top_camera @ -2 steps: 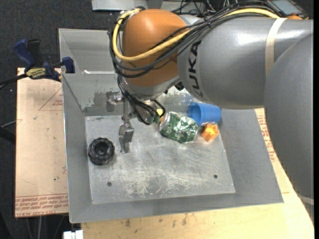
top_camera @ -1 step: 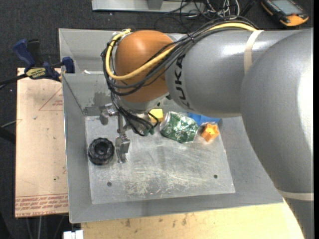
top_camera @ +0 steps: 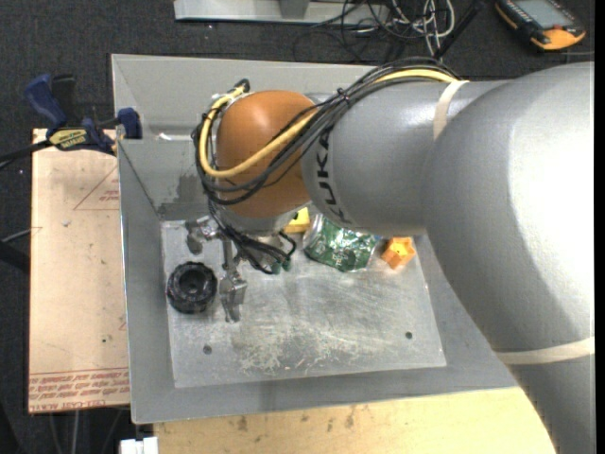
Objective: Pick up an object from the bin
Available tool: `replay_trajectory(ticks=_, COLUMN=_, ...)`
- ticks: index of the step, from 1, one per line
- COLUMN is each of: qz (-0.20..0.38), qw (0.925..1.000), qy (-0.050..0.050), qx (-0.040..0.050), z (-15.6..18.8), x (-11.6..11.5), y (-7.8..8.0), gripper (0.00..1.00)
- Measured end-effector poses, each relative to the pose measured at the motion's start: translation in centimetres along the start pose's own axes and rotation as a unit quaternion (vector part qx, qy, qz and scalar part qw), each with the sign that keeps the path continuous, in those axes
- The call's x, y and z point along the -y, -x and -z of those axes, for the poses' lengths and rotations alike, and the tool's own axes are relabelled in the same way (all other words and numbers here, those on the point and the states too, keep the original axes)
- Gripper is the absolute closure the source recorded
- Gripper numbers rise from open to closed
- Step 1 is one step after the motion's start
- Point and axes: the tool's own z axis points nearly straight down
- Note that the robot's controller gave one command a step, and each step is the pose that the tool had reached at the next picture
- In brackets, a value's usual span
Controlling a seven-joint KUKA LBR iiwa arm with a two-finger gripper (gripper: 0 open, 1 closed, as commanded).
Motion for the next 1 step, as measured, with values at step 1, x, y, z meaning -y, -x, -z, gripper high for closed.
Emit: replay_trajectory(ticks=1, qz=-0.005, qw=1.0, qy=0.0, qx=-0.0011, z=-4.41, x=-1.61, y=0.94, gripper=0.0)
